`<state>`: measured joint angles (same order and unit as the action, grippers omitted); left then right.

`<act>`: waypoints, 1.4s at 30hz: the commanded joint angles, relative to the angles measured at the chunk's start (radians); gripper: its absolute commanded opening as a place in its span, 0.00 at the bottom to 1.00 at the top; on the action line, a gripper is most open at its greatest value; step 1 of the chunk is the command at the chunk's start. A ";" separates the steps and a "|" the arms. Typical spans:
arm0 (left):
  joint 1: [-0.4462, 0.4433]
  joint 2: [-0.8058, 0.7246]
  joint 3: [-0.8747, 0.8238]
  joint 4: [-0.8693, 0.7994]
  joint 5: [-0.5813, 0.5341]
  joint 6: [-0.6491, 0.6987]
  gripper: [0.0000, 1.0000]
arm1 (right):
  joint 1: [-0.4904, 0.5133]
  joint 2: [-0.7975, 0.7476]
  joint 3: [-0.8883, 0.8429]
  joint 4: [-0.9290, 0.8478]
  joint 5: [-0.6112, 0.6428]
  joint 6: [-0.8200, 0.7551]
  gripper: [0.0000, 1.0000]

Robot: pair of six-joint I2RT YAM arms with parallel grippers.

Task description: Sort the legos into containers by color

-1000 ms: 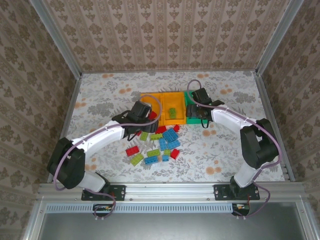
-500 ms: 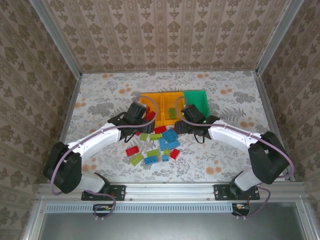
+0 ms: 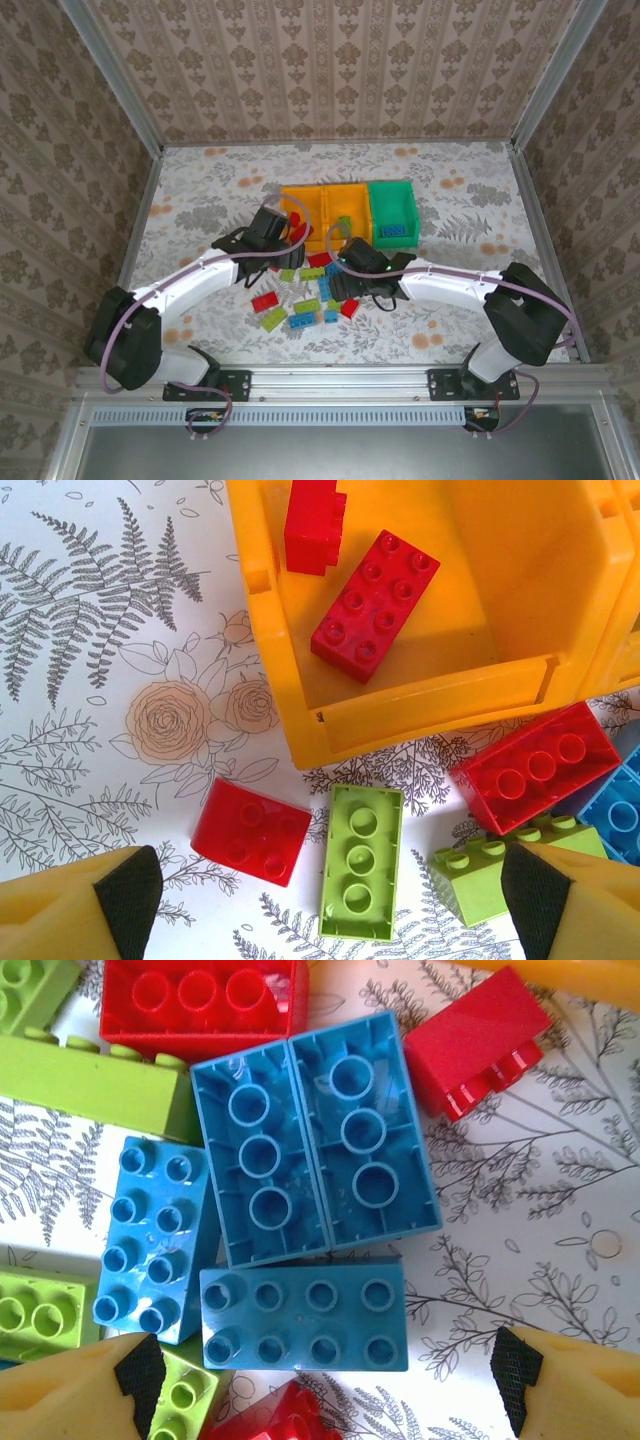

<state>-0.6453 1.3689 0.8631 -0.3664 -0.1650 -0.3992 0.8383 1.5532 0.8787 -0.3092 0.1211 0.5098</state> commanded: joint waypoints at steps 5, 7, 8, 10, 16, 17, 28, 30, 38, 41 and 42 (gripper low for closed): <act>0.006 -0.045 -0.034 -0.023 -0.012 -0.017 0.92 | 0.073 -0.015 -0.011 -0.018 0.058 0.052 0.87; 0.006 -0.049 -0.042 -0.020 -0.013 -0.020 0.93 | 0.096 -0.021 -0.008 -0.042 0.081 0.066 0.87; 0.006 -0.050 -0.042 -0.019 -0.011 -0.021 0.93 | 0.105 -0.023 -0.008 -0.052 0.091 0.072 0.86; 0.006 -0.051 -0.044 -0.017 -0.009 -0.023 0.93 | 0.119 -0.022 -0.018 -0.064 0.104 0.078 0.84; 0.006 -0.049 -0.046 -0.014 -0.006 -0.020 0.93 | 0.136 -0.030 -0.065 -0.065 0.103 0.125 0.81; 0.006 -0.049 -0.047 -0.013 -0.005 -0.022 0.93 | 0.136 -0.030 -0.069 -0.065 0.106 0.133 0.81; 0.006 -0.042 -0.054 -0.003 0.004 -0.027 0.93 | 0.137 -0.002 -0.052 -0.075 0.124 0.217 0.80; 0.006 -0.044 -0.054 -0.006 0.005 -0.025 0.93 | 0.136 -0.003 -0.060 -0.095 0.129 0.224 0.77; 0.006 -0.044 -0.057 -0.001 0.009 -0.026 0.94 | 0.135 -0.093 -0.123 -0.147 0.170 0.252 0.70; 0.006 -0.044 -0.057 0.003 0.010 -0.027 0.94 | 0.135 -0.119 -0.130 -0.149 0.165 0.256 0.70; 0.006 -0.044 -0.057 0.004 0.009 -0.026 0.94 | 0.136 -0.122 -0.131 -0.143 0.158 0.251 0.70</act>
<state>-0.6453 1.3411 0.8242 -0.3656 -0.1616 -0.4110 0.9676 1.4647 0.7567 -0.4263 0.2554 0.7414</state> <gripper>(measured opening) 0.936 0.702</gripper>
